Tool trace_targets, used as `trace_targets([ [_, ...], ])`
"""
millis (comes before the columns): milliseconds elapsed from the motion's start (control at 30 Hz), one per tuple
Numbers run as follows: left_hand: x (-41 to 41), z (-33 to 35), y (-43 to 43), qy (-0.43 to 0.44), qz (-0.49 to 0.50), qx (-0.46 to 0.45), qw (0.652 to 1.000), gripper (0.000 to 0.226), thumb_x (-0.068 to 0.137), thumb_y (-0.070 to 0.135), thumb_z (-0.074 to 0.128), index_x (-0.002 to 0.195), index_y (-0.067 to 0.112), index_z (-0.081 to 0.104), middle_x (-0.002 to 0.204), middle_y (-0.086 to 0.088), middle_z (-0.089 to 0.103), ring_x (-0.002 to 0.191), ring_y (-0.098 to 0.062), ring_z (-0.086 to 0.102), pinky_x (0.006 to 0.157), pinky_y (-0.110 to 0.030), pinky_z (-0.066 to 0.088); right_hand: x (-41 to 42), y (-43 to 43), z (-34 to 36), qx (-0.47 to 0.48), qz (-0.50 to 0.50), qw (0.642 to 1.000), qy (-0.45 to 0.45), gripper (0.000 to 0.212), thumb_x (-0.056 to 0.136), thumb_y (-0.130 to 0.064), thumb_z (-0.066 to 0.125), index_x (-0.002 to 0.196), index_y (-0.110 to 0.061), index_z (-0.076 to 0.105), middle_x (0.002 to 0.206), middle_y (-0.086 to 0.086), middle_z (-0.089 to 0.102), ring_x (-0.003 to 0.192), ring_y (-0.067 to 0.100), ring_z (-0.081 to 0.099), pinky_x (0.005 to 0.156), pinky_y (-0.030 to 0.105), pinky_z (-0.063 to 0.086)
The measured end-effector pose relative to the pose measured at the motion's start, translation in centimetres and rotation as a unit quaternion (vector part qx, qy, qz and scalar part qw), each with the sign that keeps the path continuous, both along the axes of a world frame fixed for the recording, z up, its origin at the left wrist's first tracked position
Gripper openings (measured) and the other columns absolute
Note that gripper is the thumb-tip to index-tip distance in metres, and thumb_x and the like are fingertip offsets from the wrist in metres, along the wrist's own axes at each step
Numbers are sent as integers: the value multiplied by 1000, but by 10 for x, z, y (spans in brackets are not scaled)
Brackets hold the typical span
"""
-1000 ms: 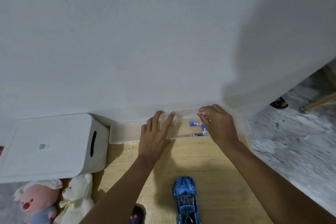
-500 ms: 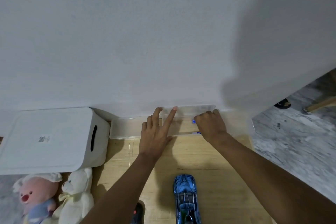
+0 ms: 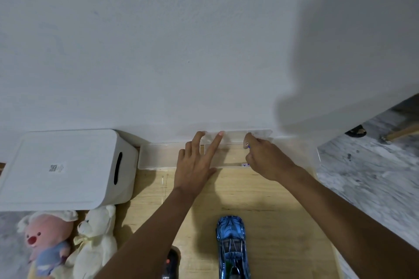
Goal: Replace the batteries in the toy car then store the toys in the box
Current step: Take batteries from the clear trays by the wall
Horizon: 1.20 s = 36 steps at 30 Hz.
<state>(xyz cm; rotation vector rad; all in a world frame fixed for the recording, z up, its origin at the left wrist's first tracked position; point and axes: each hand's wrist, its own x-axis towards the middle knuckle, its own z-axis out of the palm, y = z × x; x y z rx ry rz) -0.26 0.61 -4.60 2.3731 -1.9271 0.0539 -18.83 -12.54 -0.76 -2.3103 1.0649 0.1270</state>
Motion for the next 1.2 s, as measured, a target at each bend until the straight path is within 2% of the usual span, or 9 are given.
trace_targets([
  [67,0,0,1,4,-2,-5,1000,127,65,51,92,164,34,15,150,-16,36,100,-25,56,77,-40,56,-1,-1,3,12,30,999,22,17,89,-6,51,98,-16,40,96,0,53,85,26,52,69,35,43],
  [133,1,1,1,1,-2,-7,1000,127,64,51,93,164,34,17,149,-16,37,100,-25,56,77,-40,56,1,-3,2,-6,39,997,70,13,90,-16,52,95,-17,41,93,-1,54,83,24,53,68,34,42],
  [233,1,1,0,0,1,0,1000,128,65,52,92,165,35,13,149,-16,36,99,-25,56,78,-41,56,5,-8,-2,-31,56,989,134,18,91,-32,57,103,-19,50,101,1,65,85,25,61,70,33,46],
  [333,0,-1,1,9,2,-2,1000,129,67,51,92,164,36,9,150,-16,35,100,-26,56,79,-42,57,11,-17,-6,-6,64,987,151,33,89,-36,70,118,-25,59,117,-1,63,104,26,63,87,35,50],
  [433,0,-1,1,14,4,-10,1000,130,65,52,93,164,36,10,149,-14,35,100,-25,56,77,-41,57,17,-21,-12,-12,81,984,161,39,85,-38,77,119,-26,65,123,0,63,111,24,62,90,34,48],
  [800,1,-2,0,19,1,-22,1000,130,66,56,91,164,37,6,148,-15,36,96,-26,57,74,-43,57,24,-25,-24,-94,161,963,195,25,92,-32,68,107,-12,70,109,12,69,97,32,69,74,32,51],
  [933,2,-1,1,12,-4,-19,1000,129,67,58,90,164,36,8,149,-15,34,96,-26,57,74,-43,57,22,-28,-20,-39,170,965,196,25,96,-29,60,110,-9,63,110,15,66,97,33,67,71,32,48],
  [1033,1,0,0,10,-2,-15,1000,131,63,53,93,163,35,11,148,-15,34,95,-27,58,73,-43,57,12,-27,-14,5,160,972,174,26,99,-30,49,110,-6,51,105,17,64,89,35,64,77,42,54],
  [1200,0,2,0,11,-1,-21,1000,132,59,47,97,163,34,16,147,-15,34,92,-26,57,73,-42,57,-3,-18,-4,26,108,989,94,18,100,-28,43,97,-12,36,75,-5,45,68,23,49,62,34,40],
])
